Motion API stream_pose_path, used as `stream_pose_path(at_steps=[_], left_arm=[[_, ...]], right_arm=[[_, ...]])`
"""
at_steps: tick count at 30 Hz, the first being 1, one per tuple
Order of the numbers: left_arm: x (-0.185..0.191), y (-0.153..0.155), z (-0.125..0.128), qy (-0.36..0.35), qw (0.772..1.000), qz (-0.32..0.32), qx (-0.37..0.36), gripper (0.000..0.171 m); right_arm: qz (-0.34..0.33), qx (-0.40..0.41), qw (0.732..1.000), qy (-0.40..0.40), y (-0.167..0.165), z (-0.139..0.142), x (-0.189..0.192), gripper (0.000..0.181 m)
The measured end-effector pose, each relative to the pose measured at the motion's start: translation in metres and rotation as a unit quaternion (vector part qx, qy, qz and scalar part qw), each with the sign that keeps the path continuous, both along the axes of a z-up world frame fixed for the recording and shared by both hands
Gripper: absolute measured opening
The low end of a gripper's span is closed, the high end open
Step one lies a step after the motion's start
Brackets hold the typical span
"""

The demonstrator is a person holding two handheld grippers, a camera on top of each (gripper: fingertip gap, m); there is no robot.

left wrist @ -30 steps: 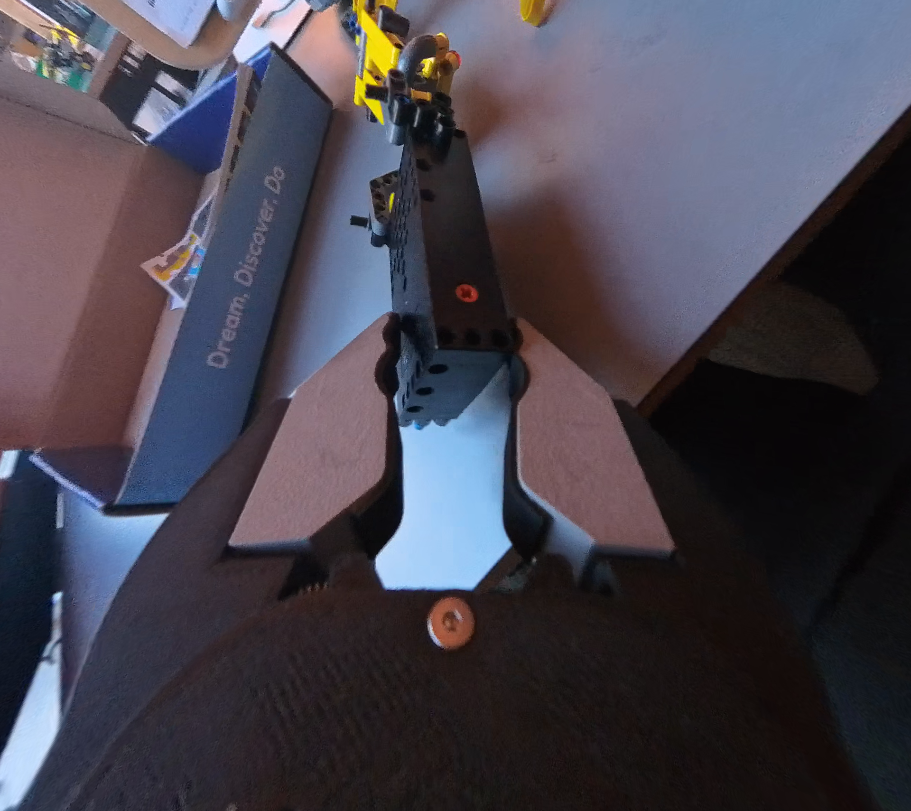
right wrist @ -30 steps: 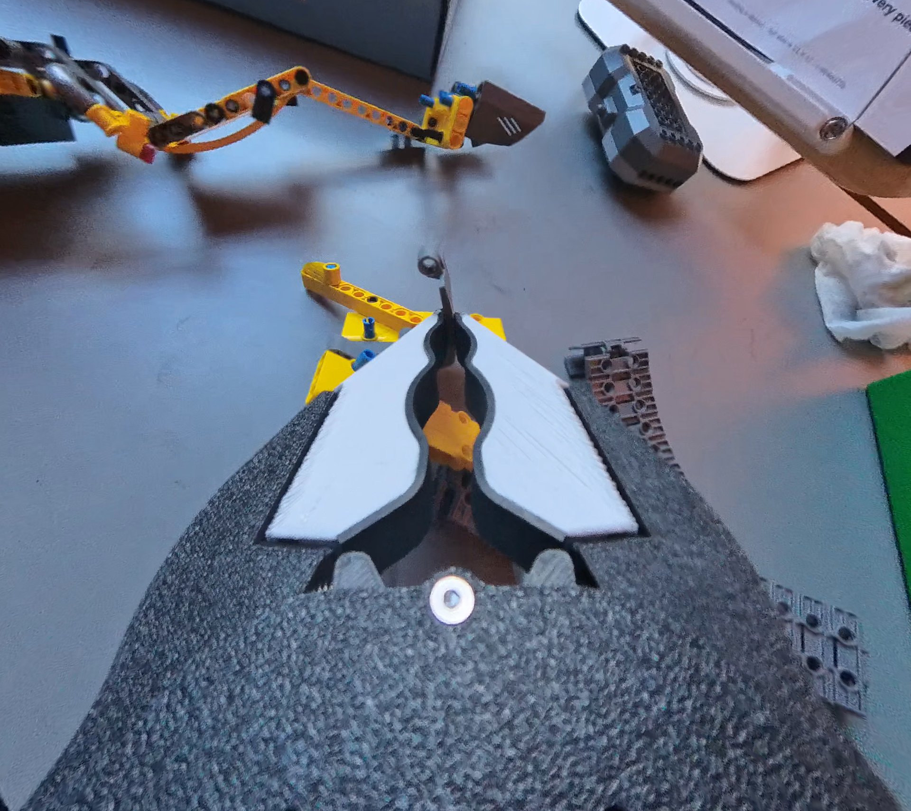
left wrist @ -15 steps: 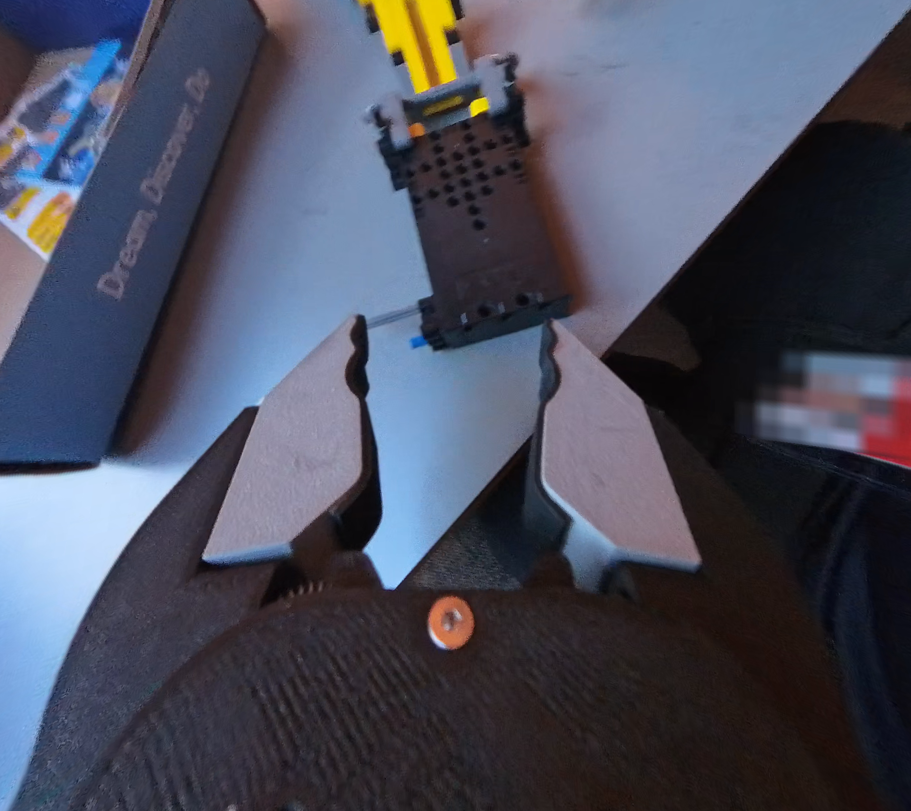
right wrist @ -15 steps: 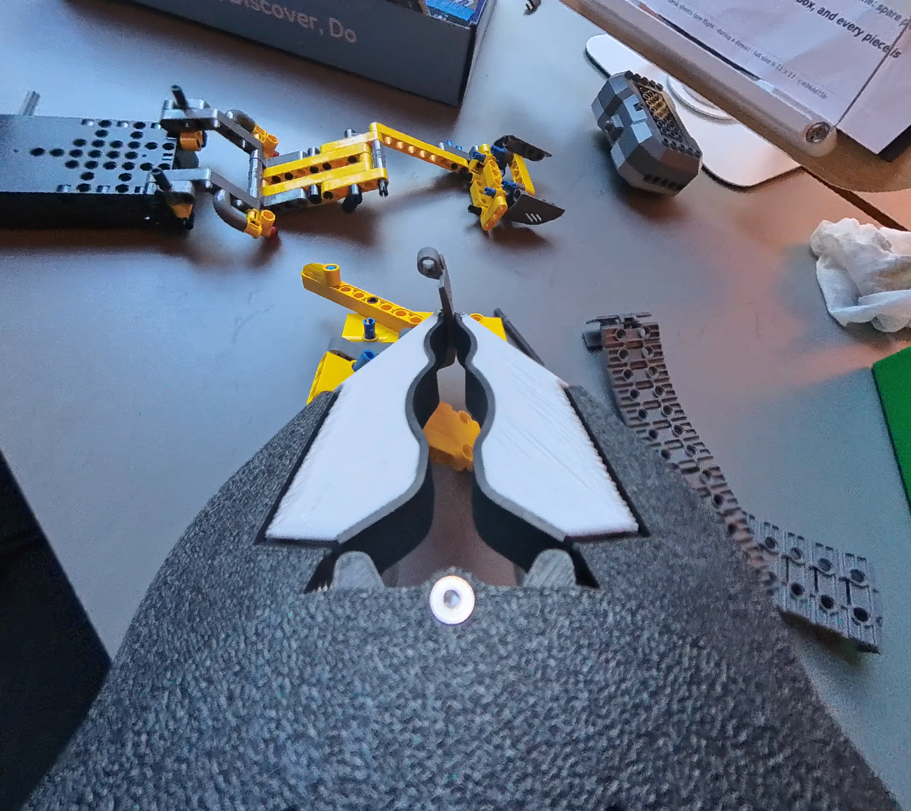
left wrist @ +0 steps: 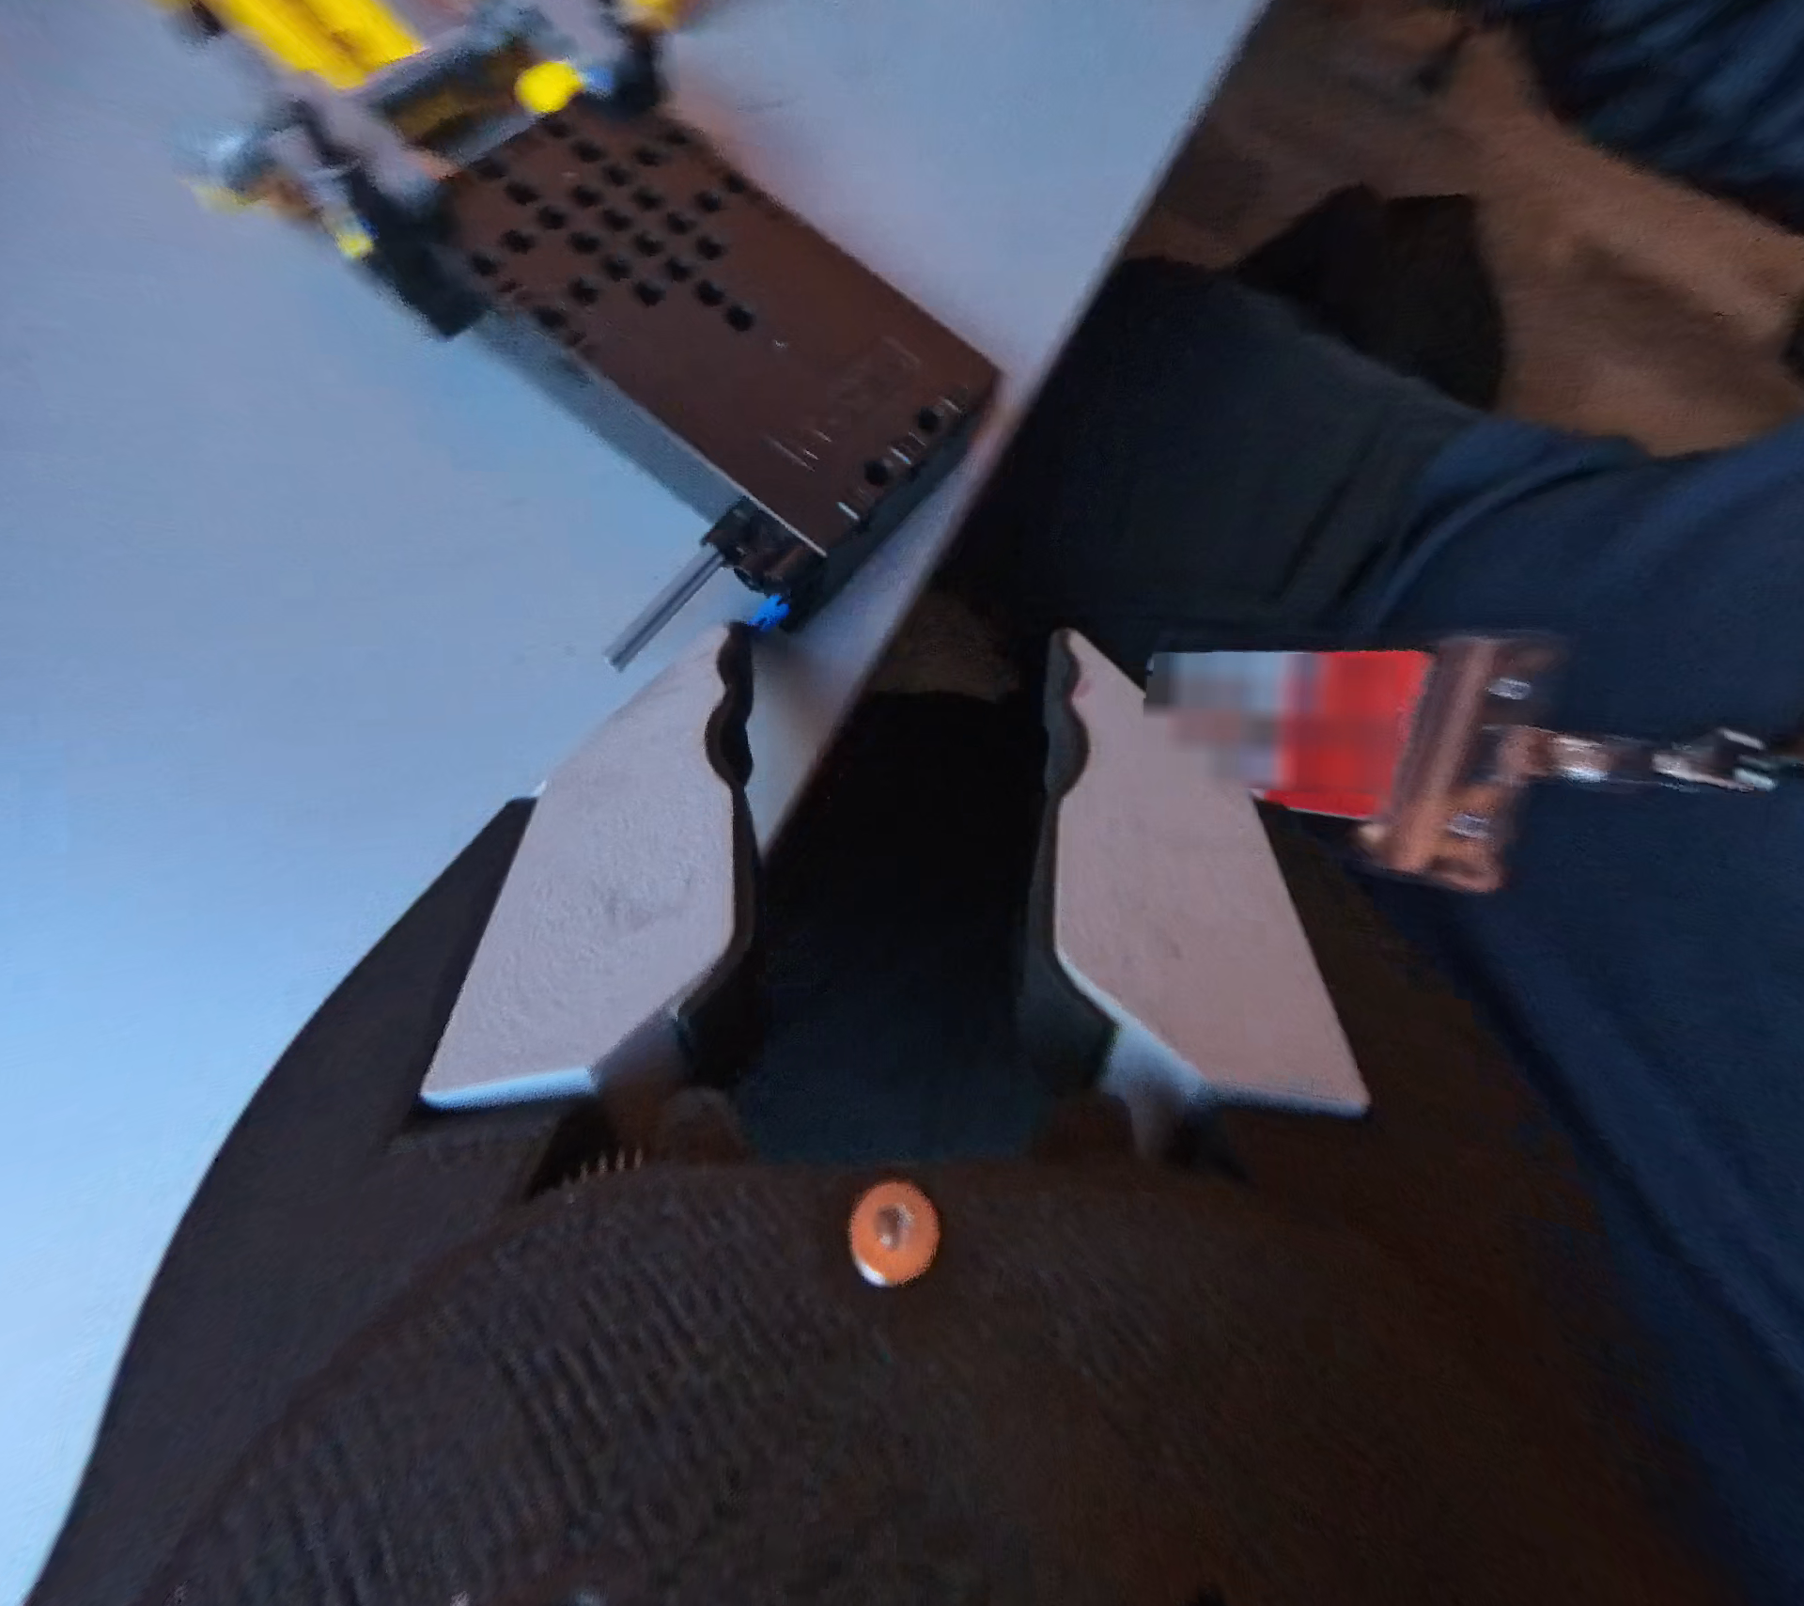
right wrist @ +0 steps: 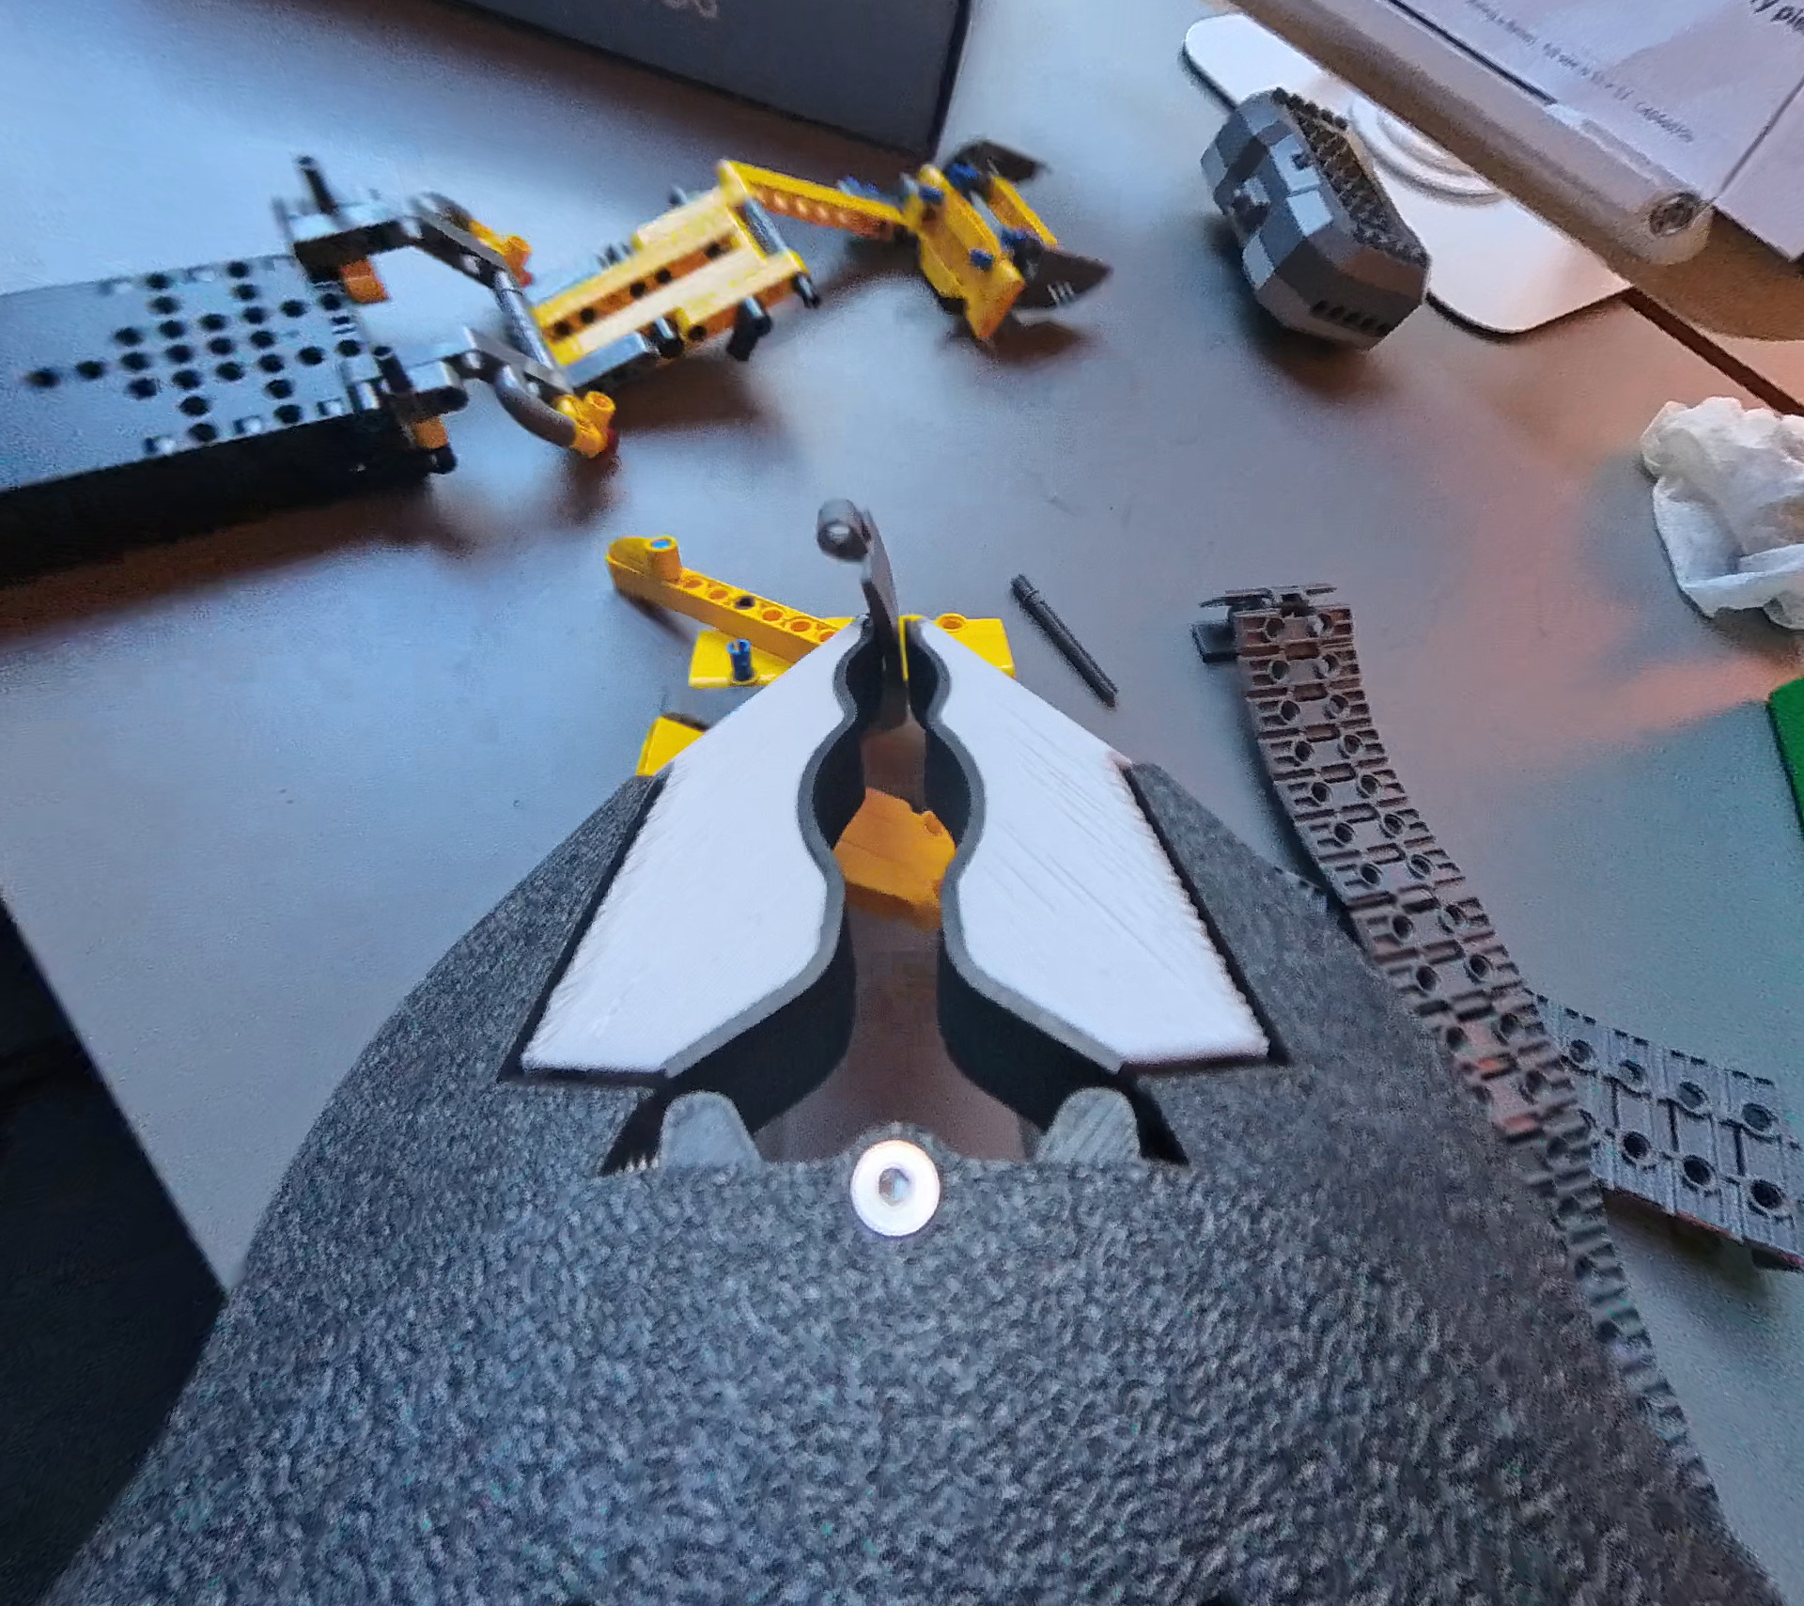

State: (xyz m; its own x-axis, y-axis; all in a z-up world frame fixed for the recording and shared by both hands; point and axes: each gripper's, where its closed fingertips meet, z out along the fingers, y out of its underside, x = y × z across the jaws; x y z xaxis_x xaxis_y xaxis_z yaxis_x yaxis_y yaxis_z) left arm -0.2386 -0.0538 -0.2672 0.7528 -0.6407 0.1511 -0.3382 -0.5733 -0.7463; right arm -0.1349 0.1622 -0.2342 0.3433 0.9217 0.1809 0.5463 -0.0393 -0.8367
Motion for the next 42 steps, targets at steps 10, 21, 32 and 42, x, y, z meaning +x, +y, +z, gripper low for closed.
stream_pose_path(at_steps=[10, 21, 32, 42], left_arm=[[-0.008, 0.020, 0.033, -0.021, 0.998, -0.019, 0.048, 0.052], [-0.008, 0.037, 0.004, 0.047, 0.996, -0.018, 0.076, 0.053], [-0.027, 0.027, 0.001, 0.065, 0.991, 0.011, 0.117, 0.056], [-0.013, 0.032, 0.025, 0.167, 0.949, -0.058, 0.261, 0.063]], right_arm=[[-0.113, 0.039, 0.993, -0.017, 0.022, 0.006, 0.016, 0.036], [-0.089, 0.047, 0.995, -0.015, -0.007, 0.007, 0.049, 0.049], [0.209, 0.232, 0.940, -0.141, -0.185, -0.027, -0.033, 0.078], [0.212, 0.211, 0.954, -0.034, -0.177, 0.010, -0.042, 0.044]])
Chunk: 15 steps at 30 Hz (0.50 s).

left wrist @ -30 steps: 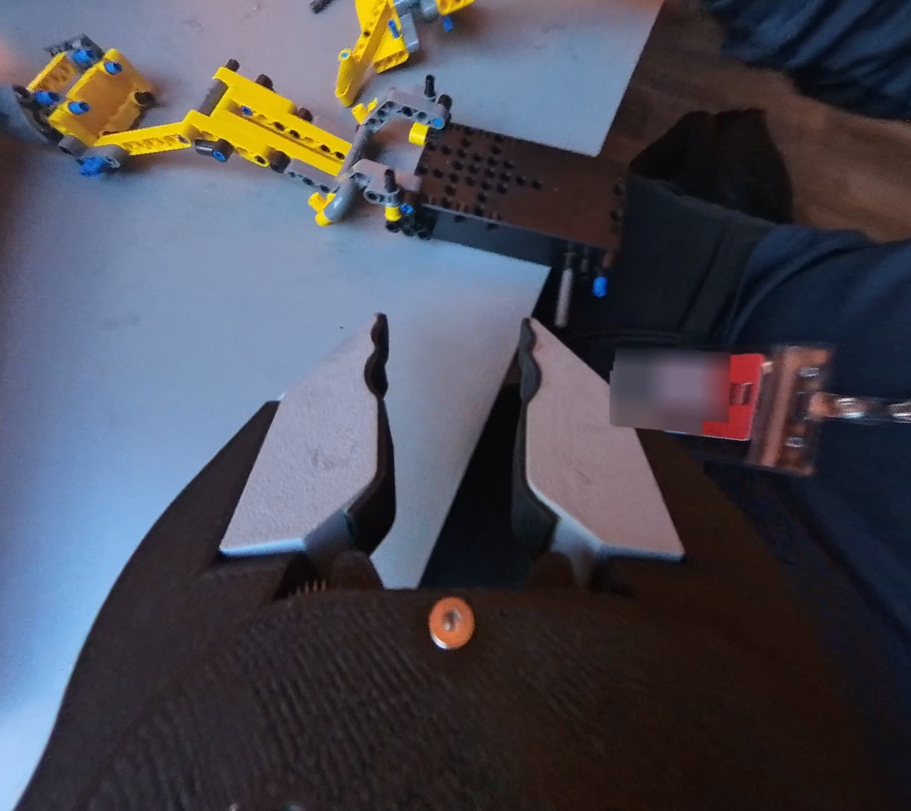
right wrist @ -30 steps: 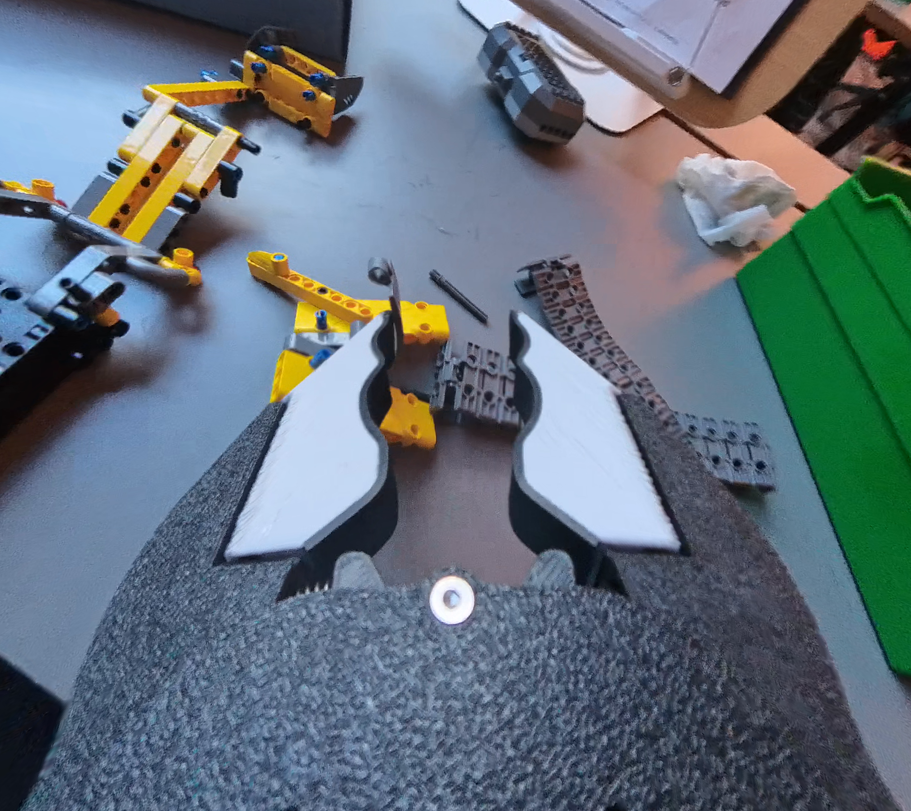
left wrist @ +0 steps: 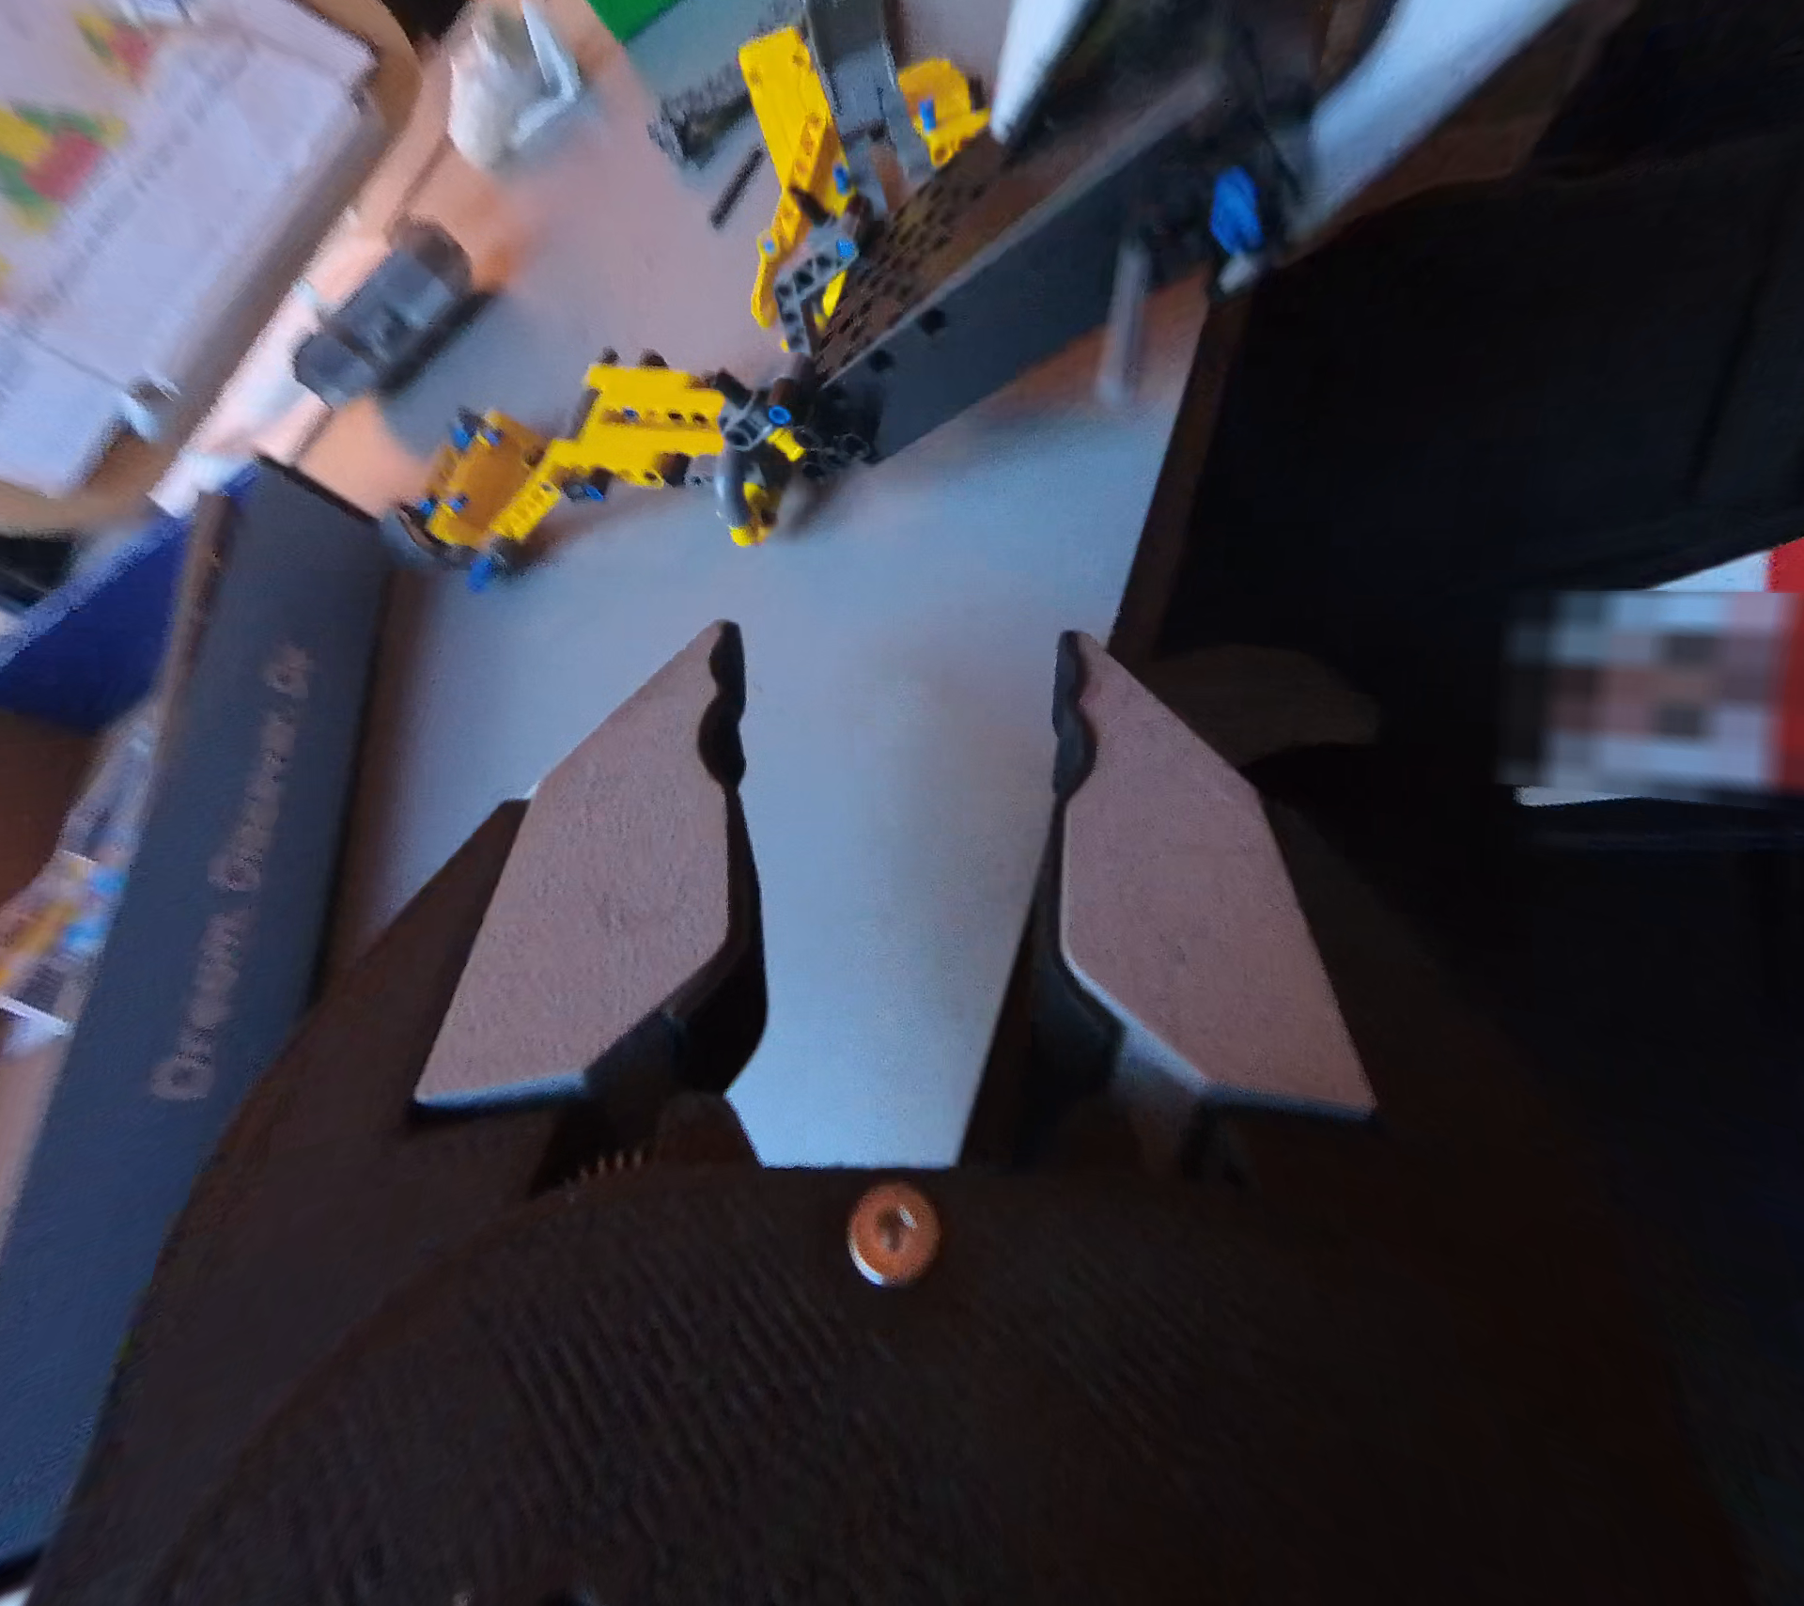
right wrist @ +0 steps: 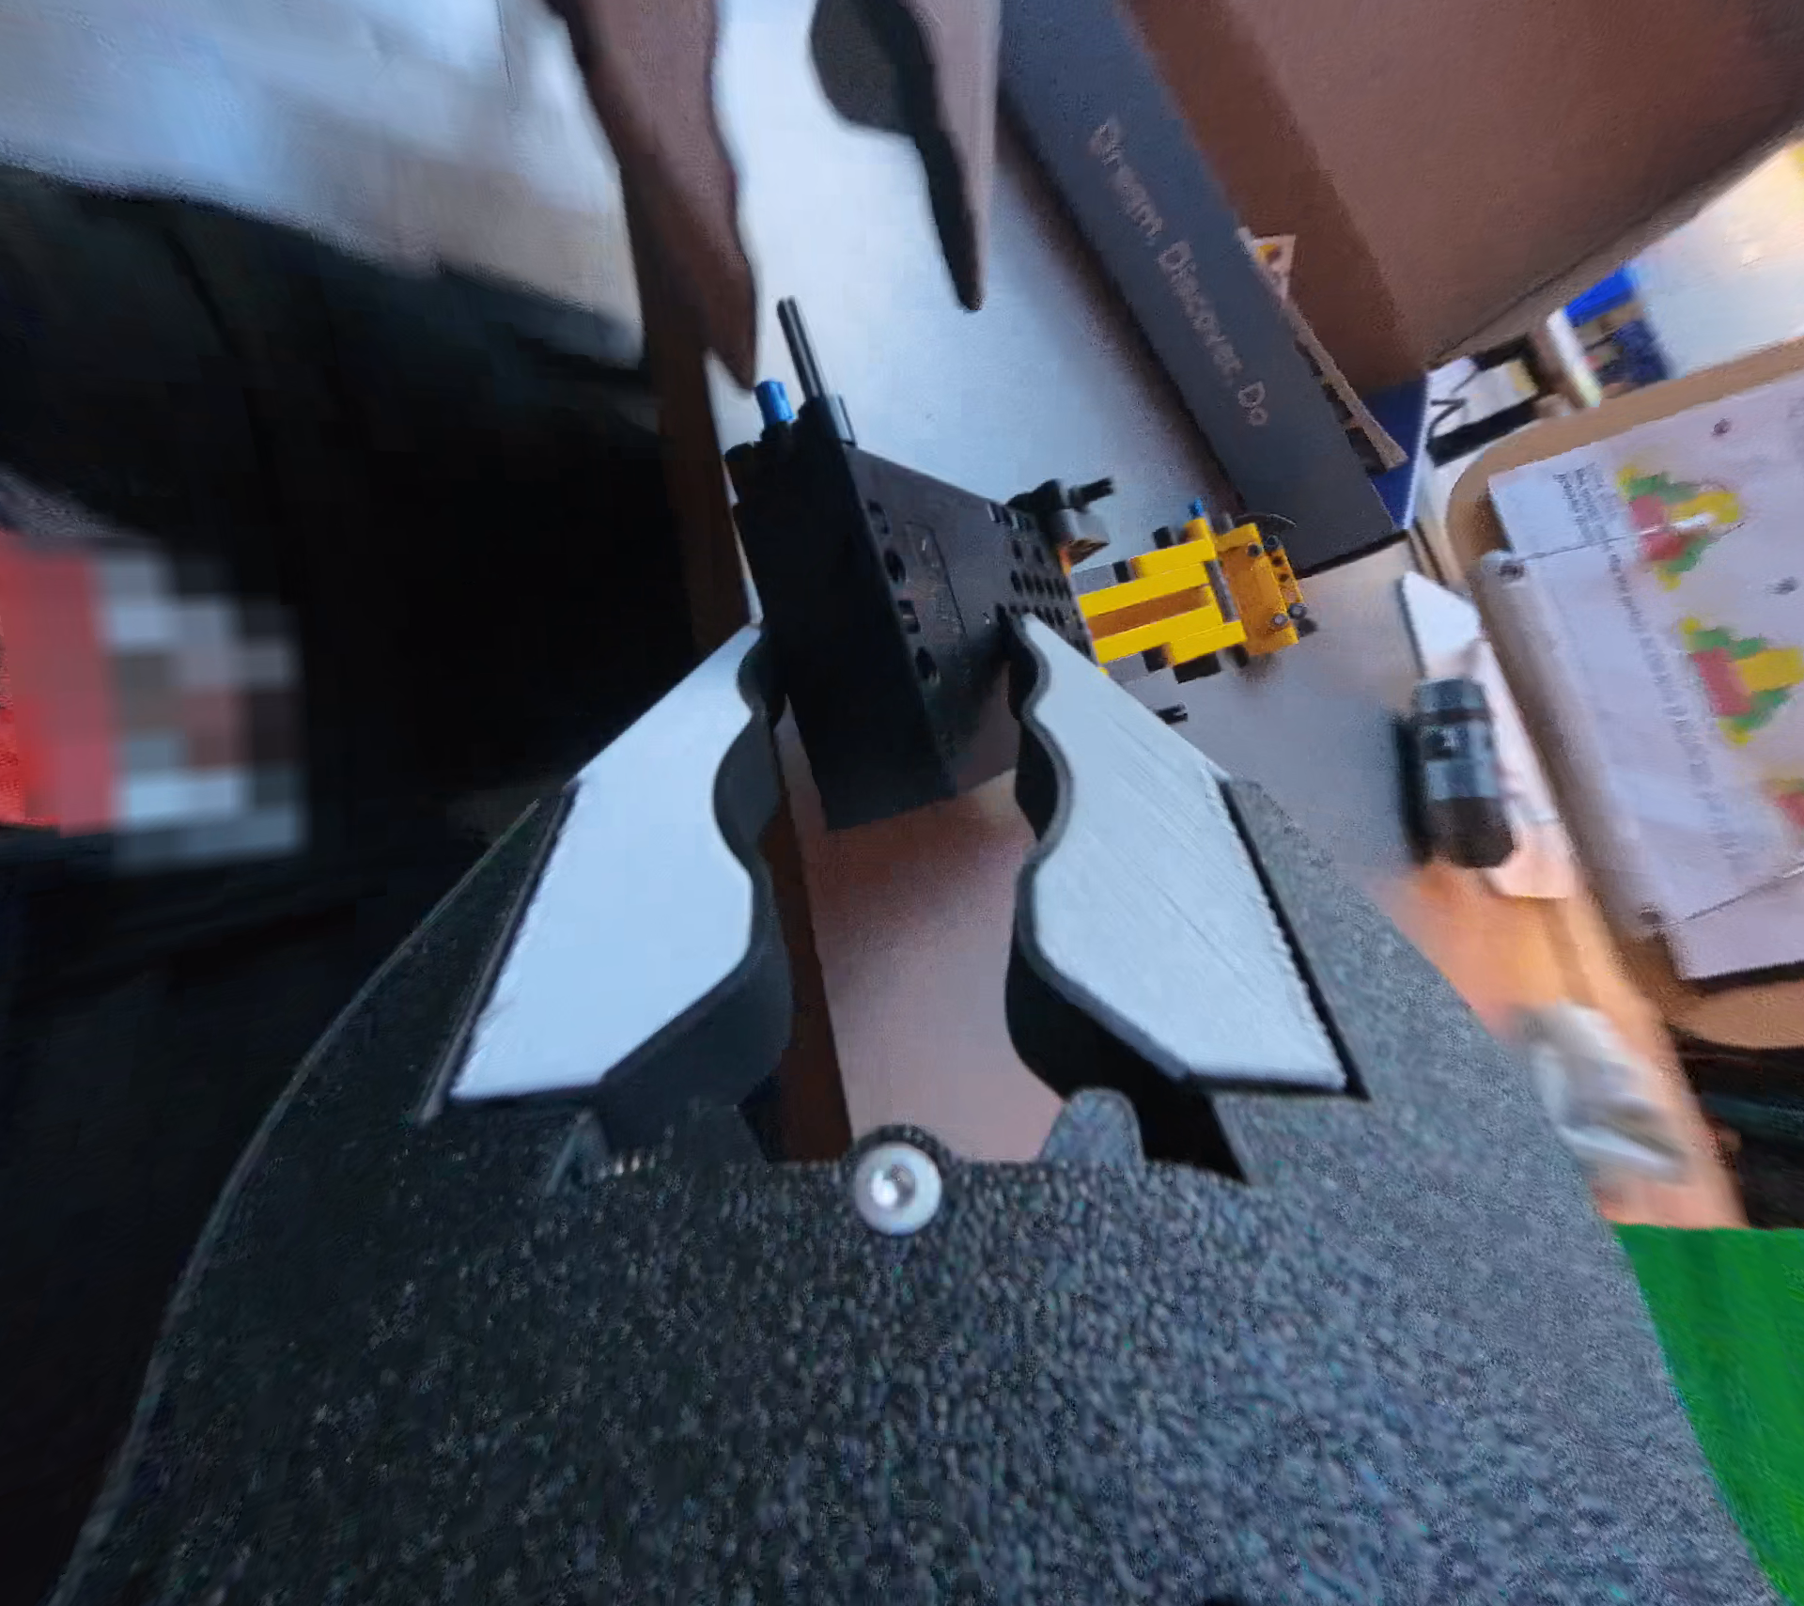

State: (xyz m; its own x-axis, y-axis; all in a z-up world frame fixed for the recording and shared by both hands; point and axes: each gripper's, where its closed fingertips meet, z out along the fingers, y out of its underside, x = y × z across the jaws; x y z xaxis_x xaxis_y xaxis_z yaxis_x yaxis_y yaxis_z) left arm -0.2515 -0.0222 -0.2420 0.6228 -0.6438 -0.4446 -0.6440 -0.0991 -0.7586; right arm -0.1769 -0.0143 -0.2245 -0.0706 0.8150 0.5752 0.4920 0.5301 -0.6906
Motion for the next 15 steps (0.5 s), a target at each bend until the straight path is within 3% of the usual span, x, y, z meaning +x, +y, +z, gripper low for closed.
stream_pose_path(at_steps=[5, 7, 10, 13, 15], left_arm=[[0.034, 0.028, 0.048, 0.074, 0.985, -0.039, 0.153, 0.064], [0.061, 0.039, 0.063, 0.073, 0.980, -0.083, 0.167, 0.064], [0.089, 0.058, 0.064, 0.059, 0.983, -0.135, 0.107, 0.065], [0.102, 0.063, 0.044, 0.054, 0.981, -0.188, -0.016, 0.042], [0.104, 0.070, 0.040, 0.028, 0.979, -0.190, -0.070, 0.043]], right_arm=[[0.014, -0.210, 0.967, 0.141, 0.027, 0.041, 0.017, 0.037], [0.025, -0.275, 0.944, 0.182, 0.034, 0.047, 0.024, 0.036], [0.043, -0.340, 0.915, 0.212, 0.038, 0.048, 0.032, 0.035], [0.052, -0.385, 0.897, 0.209, 0.040, 0.044, 0.038, 0.030], [0.039, -0.402, 0.892, 0.205, 0.047, 0.039, 0.042, 0.029]])
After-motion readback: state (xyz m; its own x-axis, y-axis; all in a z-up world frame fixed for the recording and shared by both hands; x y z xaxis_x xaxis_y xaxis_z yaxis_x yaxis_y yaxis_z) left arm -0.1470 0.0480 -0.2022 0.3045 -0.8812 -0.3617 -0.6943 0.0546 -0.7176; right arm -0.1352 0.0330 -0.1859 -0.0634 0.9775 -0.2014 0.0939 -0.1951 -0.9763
